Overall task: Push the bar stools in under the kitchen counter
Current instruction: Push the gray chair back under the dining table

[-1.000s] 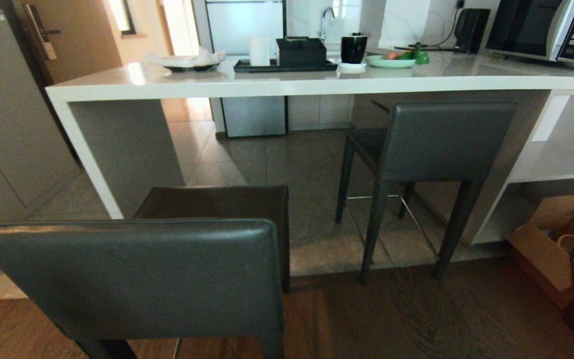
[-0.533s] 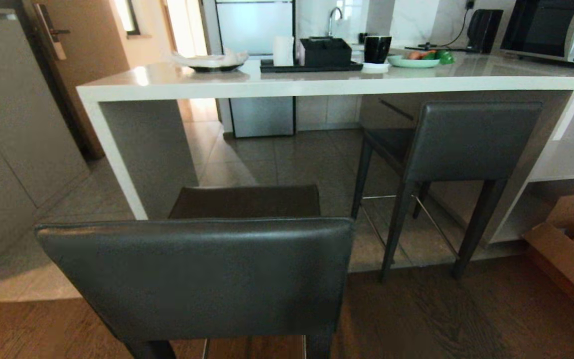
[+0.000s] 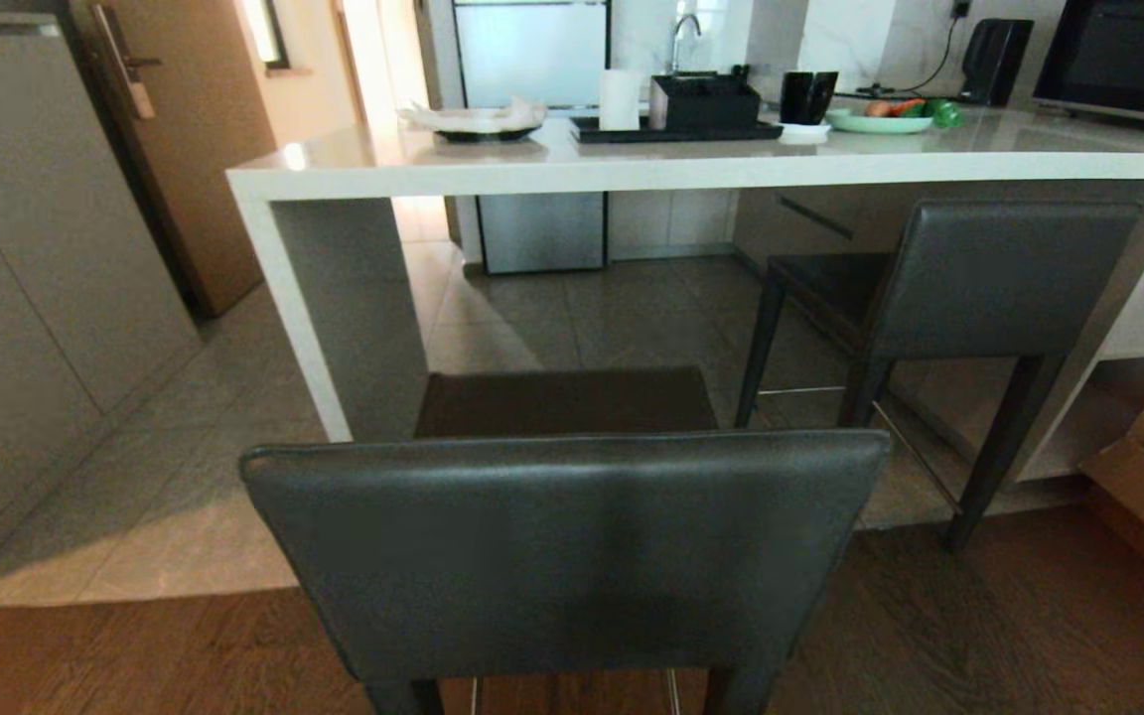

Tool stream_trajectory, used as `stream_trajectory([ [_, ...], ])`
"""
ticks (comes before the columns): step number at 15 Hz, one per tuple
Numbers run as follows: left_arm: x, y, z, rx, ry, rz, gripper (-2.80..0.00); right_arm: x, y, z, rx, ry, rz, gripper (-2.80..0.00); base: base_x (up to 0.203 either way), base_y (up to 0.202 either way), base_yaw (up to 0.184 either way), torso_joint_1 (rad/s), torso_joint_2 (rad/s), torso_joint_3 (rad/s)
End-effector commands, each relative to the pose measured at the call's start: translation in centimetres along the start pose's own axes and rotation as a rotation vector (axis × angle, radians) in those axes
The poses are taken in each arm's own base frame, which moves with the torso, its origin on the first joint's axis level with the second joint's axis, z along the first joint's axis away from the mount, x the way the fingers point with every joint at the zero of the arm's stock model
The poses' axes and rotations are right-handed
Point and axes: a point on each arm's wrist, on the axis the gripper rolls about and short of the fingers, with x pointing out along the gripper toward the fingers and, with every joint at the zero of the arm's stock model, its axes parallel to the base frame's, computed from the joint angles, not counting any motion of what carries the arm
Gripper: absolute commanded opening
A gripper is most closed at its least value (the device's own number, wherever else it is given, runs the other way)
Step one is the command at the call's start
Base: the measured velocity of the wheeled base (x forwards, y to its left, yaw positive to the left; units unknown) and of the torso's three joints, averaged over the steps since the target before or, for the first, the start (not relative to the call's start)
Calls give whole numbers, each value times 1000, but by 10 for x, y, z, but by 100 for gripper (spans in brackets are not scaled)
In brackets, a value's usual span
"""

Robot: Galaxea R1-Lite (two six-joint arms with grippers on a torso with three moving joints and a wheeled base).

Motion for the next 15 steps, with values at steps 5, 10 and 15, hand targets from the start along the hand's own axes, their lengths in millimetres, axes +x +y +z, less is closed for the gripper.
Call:
stream_trajectory([
  [5, 0, 0, 0, 0, 1, 0, -280, 0, 0, 0, 0, 1, 1, -280, 0, 52, 0, 0, 0, 1],
  [10, 0, 0, 0, -10, 0, 0, -280, 0, 0, 0, 0, 1, -1, -280, 0, 0, 0, 0, 0, 0],
  [15, 0, 0, 0, -12, 1, -1, -280, 0, 0, 0, 0, 1, 1, -280, 0, 0, 0, 0, 0, 0],
])
